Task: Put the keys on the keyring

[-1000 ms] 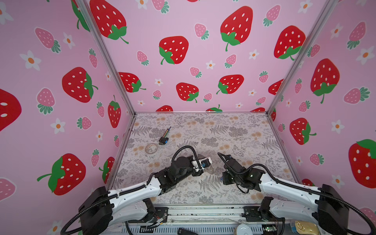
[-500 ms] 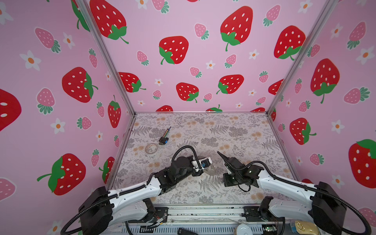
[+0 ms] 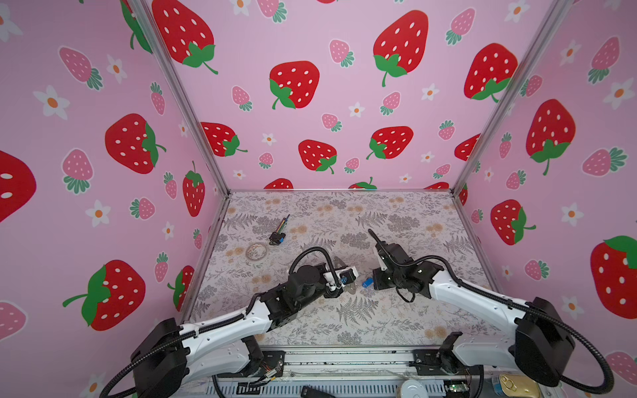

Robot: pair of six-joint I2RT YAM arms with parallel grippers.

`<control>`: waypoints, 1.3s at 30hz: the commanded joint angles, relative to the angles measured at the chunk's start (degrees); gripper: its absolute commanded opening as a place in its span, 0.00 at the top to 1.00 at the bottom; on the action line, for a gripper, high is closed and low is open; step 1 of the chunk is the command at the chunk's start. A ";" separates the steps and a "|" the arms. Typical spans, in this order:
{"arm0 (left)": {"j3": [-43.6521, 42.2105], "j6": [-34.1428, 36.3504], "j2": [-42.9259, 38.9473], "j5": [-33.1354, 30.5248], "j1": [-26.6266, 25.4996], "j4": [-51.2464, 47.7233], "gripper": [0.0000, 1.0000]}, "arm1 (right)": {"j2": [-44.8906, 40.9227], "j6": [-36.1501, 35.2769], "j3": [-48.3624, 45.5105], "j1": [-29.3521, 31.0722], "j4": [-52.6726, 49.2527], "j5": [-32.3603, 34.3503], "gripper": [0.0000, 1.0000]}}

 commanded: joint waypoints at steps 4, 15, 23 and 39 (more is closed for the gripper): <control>1.69 1.98 -1.78 -1.25 0.34 2.01 1.00 | 4.02 -9.16 -3.53 -0.78 17.22 5.05 1.00; 1.99 1.27 -0.76 -0.17 0.34 1.92 1.00 | -0.68 -6.31 -17.58 0.68 23.32 6.22 1.00; 1.96 0.93 0.03 0.05 0.34 2.01 1.00 | -4.71 -1.01 -24.19 3.22 23.62 5.23 1.00; 2.21 0.70 0.20 0.53 0.32 1.84 1.00 | -2.94 -9.87 -13.92 -2.08 24.82 7.71 1.00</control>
